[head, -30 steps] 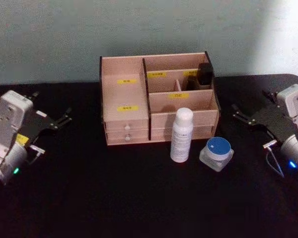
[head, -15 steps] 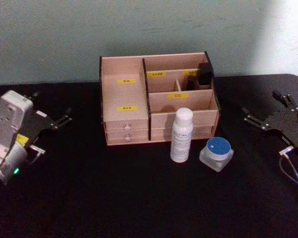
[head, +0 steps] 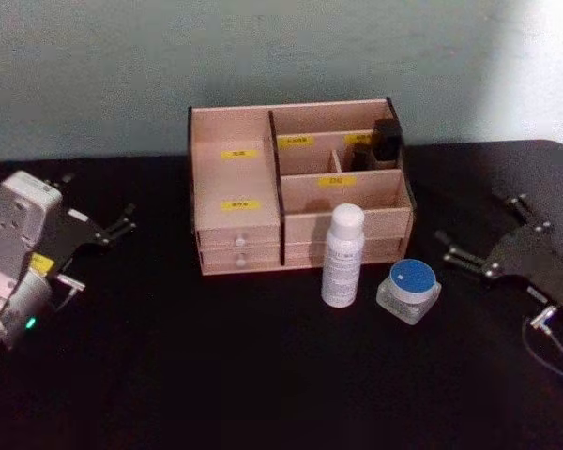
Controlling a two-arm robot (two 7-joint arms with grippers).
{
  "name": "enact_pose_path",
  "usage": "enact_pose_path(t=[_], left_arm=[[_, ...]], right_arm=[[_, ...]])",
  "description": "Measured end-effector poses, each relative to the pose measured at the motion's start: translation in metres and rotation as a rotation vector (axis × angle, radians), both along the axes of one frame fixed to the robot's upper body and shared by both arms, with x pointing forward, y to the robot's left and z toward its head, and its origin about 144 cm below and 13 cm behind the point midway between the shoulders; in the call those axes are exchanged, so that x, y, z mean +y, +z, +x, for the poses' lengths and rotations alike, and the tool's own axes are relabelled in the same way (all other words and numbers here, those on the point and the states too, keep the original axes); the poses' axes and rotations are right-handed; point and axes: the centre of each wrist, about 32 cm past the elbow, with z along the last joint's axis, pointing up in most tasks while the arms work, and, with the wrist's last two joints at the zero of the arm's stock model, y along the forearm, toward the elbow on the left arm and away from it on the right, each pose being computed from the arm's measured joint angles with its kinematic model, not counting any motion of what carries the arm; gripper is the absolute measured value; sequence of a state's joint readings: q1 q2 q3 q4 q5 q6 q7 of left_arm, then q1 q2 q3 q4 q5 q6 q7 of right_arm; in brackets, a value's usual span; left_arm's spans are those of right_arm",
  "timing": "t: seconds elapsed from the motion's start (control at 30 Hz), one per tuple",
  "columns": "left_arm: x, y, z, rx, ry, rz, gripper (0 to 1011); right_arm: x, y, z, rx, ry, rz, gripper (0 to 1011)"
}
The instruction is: Pick up the facial cleanser and watermelon frost from the table and place them into the tiered storage box.
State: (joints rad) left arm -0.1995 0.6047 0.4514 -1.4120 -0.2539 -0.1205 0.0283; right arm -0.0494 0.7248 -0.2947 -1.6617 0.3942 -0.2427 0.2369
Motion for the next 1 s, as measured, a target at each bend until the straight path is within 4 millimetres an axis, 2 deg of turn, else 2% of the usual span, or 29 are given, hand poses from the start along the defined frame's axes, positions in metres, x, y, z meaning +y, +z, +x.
enact_pose_path(t=[0.47, 1.0], left_arm=[[0.000, 0.000, 0.000, 0.000, 0.000, 0.000, 1001], [0.000, 0.000, 0.000, 0.000, 0.000, 0.000, 1001]], right_arm=[[0.021, -0.016, 0.014, 0.071, 0.127, 0.044, 1003], [0.044, -0.036, 0.045, 0.137, 0.204, 0.031, 1002]])
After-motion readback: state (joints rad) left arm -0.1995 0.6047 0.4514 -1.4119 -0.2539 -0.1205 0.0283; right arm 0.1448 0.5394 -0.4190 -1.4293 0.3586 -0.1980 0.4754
